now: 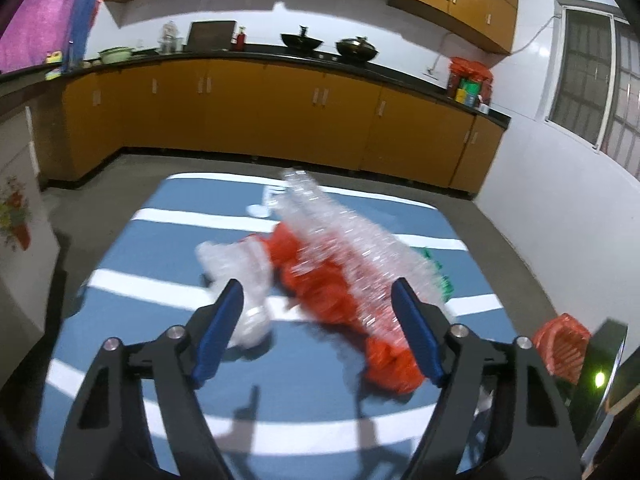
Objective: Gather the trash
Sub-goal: 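Grasp a clear plastic bag with the right tool while the left tool grasps bubble wrap, then carry the bubble wrap and clear bag with both tools over the orange basket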
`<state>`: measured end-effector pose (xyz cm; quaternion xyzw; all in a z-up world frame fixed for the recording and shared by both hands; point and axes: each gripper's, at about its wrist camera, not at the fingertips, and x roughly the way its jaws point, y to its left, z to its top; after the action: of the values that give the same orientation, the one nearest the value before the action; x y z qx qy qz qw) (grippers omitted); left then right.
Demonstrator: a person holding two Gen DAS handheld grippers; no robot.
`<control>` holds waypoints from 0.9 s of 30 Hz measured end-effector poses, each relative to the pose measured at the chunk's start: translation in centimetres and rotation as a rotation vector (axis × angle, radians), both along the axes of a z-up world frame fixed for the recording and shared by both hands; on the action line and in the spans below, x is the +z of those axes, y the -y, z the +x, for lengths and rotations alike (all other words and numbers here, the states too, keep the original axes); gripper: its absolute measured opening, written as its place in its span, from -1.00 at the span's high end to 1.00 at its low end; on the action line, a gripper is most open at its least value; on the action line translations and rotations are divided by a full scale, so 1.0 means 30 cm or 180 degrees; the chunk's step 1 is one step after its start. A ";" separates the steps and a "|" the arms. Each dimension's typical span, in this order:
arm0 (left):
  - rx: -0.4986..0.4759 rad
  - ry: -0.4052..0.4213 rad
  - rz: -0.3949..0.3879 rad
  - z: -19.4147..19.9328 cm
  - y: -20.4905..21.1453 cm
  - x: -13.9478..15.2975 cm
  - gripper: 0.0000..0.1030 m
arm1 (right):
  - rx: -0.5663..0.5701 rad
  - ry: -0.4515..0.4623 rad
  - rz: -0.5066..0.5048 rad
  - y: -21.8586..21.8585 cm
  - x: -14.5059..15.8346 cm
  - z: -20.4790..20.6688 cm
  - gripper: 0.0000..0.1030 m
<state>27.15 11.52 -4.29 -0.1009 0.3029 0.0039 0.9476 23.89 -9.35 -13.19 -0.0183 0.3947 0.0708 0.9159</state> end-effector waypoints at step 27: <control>-0.0343 -0.0220 -0.0115 0.169 0.122 -0.045 0.87 | 0.0044 0.0177 -0.0021 0.019 0.014 -0.046 0.43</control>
<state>32.22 7.87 -5.65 -0.1014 0.3404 -0.0491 0.9335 22.51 -9.91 -12.79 -0.0260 0.3691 0.0754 0.9260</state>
